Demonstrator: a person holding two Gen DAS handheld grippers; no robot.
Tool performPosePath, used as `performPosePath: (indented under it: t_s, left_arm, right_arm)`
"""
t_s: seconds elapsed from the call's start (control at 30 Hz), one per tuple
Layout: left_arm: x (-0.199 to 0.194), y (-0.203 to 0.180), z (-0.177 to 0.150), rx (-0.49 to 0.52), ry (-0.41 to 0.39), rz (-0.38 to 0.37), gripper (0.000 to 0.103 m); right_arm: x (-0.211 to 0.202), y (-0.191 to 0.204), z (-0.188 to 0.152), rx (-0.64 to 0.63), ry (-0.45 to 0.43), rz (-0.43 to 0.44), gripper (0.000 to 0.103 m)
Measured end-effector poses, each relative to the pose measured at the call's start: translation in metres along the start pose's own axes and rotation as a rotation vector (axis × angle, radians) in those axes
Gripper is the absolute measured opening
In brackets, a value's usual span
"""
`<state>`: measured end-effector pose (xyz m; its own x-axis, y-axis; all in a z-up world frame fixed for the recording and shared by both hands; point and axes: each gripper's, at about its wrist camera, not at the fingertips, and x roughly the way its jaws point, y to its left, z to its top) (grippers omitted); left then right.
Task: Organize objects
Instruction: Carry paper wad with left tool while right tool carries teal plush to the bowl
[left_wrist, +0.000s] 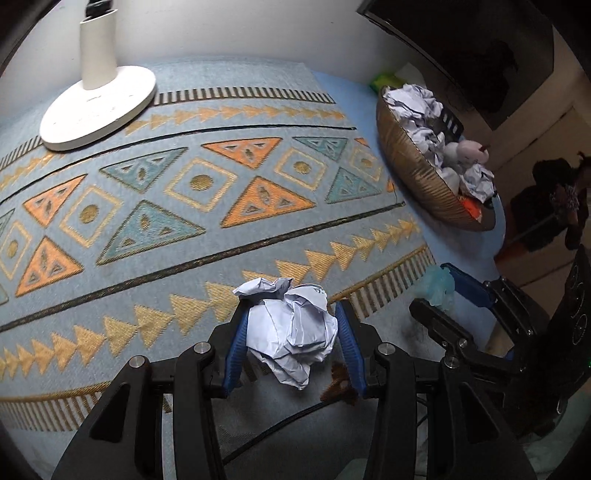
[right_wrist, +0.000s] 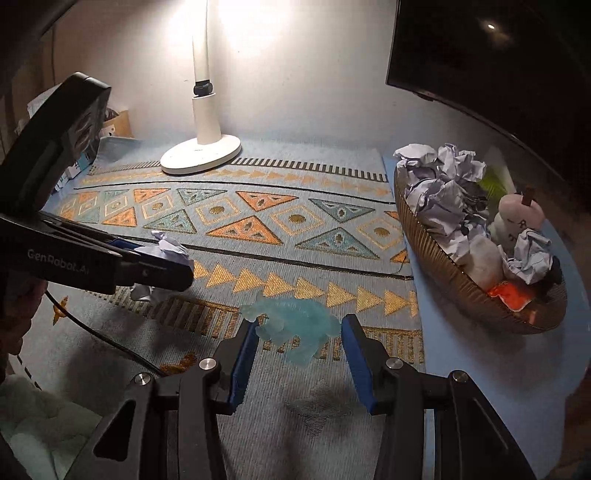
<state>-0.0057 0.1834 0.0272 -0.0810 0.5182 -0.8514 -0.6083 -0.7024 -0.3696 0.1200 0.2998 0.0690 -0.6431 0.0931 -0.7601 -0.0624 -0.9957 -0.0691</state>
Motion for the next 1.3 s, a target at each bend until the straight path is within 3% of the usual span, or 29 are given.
performPosePath:
  t_s: [0.2,0.37,0.5,0.57,0.7,0.83,1.0,1.17,1.3]
  left_arm:
    - [0.006,-0.012,-0.001,0.01,0.015,-0.029,0.042]
    - [0.007,-0.015,0.008,0.07,0.023,0.017,0.043]
    - [0.005,-0.013,0.034,0.121,0.005,0.01,0.043]
    - [0.007,-0.013,0.046,0.14,-0.022,0.059,0.043]
    - [0.021,-0.016,0.063,0.102,-0.034,0.091,0.043]
    - [0.024,-0.027,0.07,0.092,-0.086,0.063,0.043]
    - [0.012,-0.03,0.055,0.005,-0.14,0.013,0.043]
    - [0.005,-0.026,0.022,0.019,-0.113,0.058,0.043]
    - [-0.004,-0.013,0.013,-0.029,-0.116,0.071,0.043]
  right_arm:
    - [0.004,0.007,-0.006,-0.021,0.045,0.012,0.045]
    - [-0.006,0.009,-0.004,-0.089,0.004,-0.103,0.045]
    - [-0.018,-0.007,0.004,0.007,-0.02,-0.12,0.045]
    - [-0.023,-0.013,0.003,0.054,-0.024,-0.126,0.045]
    - [-0.029,-0.01,-0.003,0.037,-0.006,-0.172,0.045]
    - [-0.034,-0.01,-0.009,0.056,0.001,-0.172,0.045]
    - [-0.033,-0.012,-0.016,0.112,0.021,-0.131,0.045]
    - [-0.031,-0.007,-0.012,0.101,0.01,-0.096,0.045]
    - [-0.031,-0.01,-0.01,0.113,0.0,-0.075,0.045]
